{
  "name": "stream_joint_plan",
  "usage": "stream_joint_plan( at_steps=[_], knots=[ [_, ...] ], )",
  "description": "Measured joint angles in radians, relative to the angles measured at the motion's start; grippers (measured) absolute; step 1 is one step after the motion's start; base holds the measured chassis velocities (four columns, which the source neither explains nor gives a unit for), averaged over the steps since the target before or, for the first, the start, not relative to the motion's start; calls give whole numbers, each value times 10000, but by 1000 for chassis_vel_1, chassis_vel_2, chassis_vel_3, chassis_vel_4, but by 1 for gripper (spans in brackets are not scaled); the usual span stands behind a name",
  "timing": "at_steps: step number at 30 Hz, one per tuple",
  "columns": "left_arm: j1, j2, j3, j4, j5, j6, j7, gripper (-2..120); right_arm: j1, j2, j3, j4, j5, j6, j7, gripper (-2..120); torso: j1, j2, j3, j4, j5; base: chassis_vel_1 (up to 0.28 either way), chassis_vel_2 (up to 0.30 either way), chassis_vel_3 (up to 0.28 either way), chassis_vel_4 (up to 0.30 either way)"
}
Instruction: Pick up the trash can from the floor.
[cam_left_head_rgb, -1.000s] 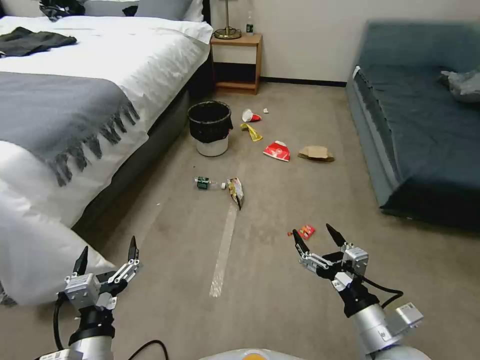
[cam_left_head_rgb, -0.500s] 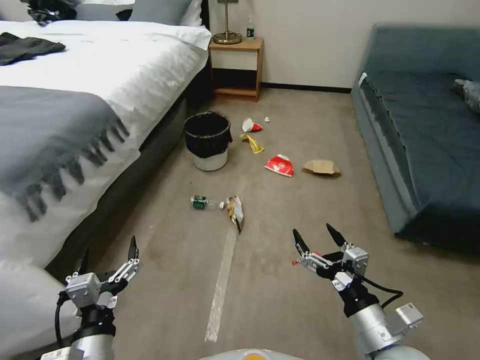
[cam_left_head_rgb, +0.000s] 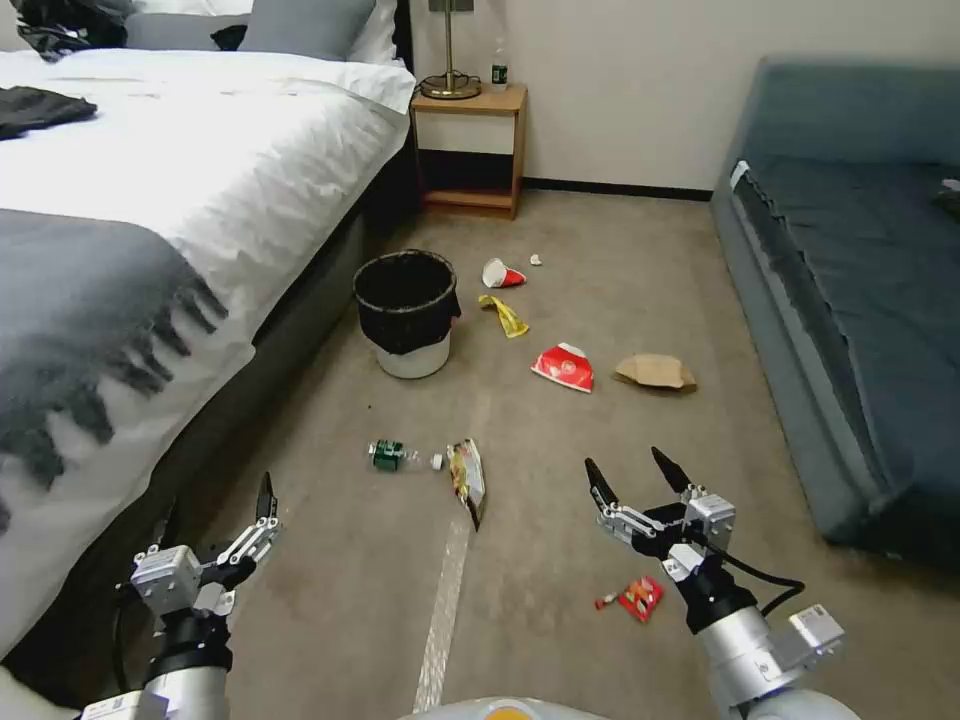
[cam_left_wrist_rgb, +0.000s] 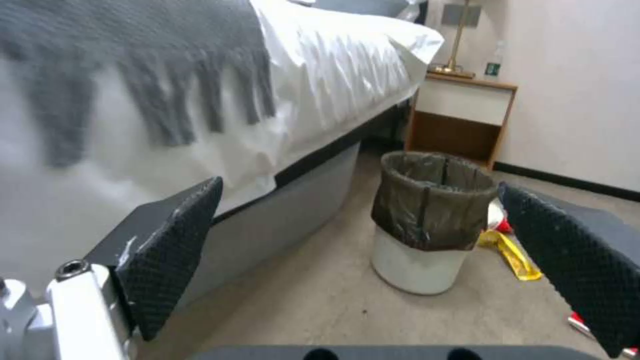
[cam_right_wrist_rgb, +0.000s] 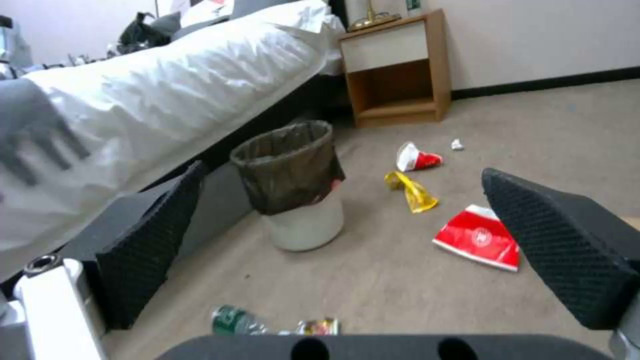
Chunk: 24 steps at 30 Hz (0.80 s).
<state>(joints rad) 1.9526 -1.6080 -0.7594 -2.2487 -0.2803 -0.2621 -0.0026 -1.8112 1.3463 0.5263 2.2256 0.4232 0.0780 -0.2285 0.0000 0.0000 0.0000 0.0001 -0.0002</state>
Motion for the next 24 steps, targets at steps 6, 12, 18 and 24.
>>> stream_joint_plan(
  at_steps=[6, 12, 18, 24],
  knots=[
    [-73, 0, -23, 86, 0, 21, 0, 100, 37, -3, 6, -41, 0, 0, -16, 100, -1, 0, -1, -2, 1, -201, 194, 198, -197],
    [-100, 0, -33, 134, -5, 34, 0, 100, 59, 5, 6, -78, 0, 1, -36, 100, 0, 0, -1, 0, 3, -202, 200, 196, -186],
    [-145, 0, -63, 184, -43, 44, -3, 100, 92, 12, -5, -109, 1, 0, -59, 100, 0, 0, 0, -3, 2, -200, 201, 206, -195],
    [-217, 0, -80, 209, -76, 80, -13, 100, 131, -29, 4, -142, 22, -2, -99, 100, 1, 0, 0, -3, -2, -189, 192, 196, -203]
  ],
)
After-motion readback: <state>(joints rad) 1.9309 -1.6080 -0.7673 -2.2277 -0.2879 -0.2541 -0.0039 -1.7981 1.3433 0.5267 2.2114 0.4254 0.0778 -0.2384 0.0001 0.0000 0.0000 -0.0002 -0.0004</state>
